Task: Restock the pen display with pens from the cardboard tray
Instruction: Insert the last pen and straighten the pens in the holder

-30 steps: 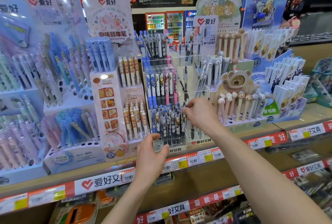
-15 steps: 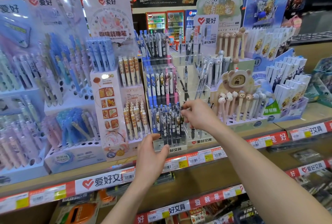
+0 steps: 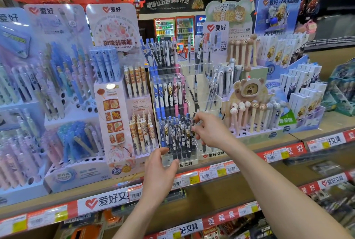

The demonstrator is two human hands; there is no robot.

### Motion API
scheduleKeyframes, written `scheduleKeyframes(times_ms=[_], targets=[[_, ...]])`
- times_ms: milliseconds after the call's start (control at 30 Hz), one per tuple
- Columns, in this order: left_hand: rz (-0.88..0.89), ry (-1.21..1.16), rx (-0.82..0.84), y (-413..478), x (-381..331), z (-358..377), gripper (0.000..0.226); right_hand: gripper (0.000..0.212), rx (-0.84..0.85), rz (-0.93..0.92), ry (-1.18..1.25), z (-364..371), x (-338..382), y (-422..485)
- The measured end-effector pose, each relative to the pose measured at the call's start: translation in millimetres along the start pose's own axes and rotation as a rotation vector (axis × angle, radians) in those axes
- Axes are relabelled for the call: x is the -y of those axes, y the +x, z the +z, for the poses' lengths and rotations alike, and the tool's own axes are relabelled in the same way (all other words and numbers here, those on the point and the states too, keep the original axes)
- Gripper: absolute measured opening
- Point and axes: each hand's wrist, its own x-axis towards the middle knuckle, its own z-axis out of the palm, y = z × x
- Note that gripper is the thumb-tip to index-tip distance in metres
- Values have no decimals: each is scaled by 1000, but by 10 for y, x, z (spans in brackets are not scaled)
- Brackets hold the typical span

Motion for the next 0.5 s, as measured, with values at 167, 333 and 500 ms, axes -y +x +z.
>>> scheduleKeyframes(times_ms=[167,333,500], targets=[[5,7,0,3,18,-1,43,23,29,-5,-31,14,-4,8],[10,4,-9,5,3,-1,43,33,53,19,1,66,-36,-4],[11,2,-13,0,8,-6,43,35,58,17,17,53,-62,-29]])
